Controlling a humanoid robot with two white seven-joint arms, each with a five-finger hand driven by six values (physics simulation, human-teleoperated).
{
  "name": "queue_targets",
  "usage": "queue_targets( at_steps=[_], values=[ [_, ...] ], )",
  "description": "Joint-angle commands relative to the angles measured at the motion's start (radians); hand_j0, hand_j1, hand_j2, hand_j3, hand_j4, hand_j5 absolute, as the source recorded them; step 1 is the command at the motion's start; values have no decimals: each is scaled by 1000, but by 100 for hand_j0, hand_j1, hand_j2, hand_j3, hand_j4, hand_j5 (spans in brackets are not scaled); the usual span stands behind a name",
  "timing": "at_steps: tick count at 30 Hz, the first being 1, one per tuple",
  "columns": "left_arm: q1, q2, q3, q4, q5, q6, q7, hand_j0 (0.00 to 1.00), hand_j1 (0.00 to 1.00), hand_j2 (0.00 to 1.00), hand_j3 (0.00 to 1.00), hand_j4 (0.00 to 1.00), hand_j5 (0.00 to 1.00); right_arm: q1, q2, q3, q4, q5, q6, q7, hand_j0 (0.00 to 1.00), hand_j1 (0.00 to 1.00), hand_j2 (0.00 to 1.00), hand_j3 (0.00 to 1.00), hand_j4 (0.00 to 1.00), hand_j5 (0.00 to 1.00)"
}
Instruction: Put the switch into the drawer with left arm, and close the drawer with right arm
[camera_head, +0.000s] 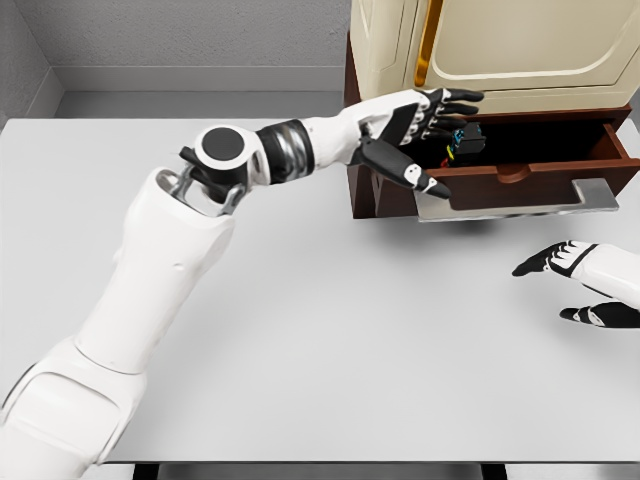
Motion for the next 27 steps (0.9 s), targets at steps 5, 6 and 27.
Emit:
queue_targets(
  at_steps=[5, 6, 27],
  values=[
    [-21, -7, 2, 71, -31, -8, 0, 100, 100, 100, 100, 100, 100, 0, -2, 0, 1, -7, 1, -1, 81, 81, 81, 81, 81, 81],
    [-28, -7, 3, 86, -31, -10, 0, 100, 100, 100, 100, 100, 100, -2, -2, 0, 1, -7, 1, 1, 81, 81, 81, 81, 81, 81],
    [-14, -7, -8, 51, -89, -1, 0, 100, 100, 100, 100, 100, 100, -2, -8, -2, 37, -7, 1, 1, 83, 83, 83, 83, 83, 83]
  ],
)
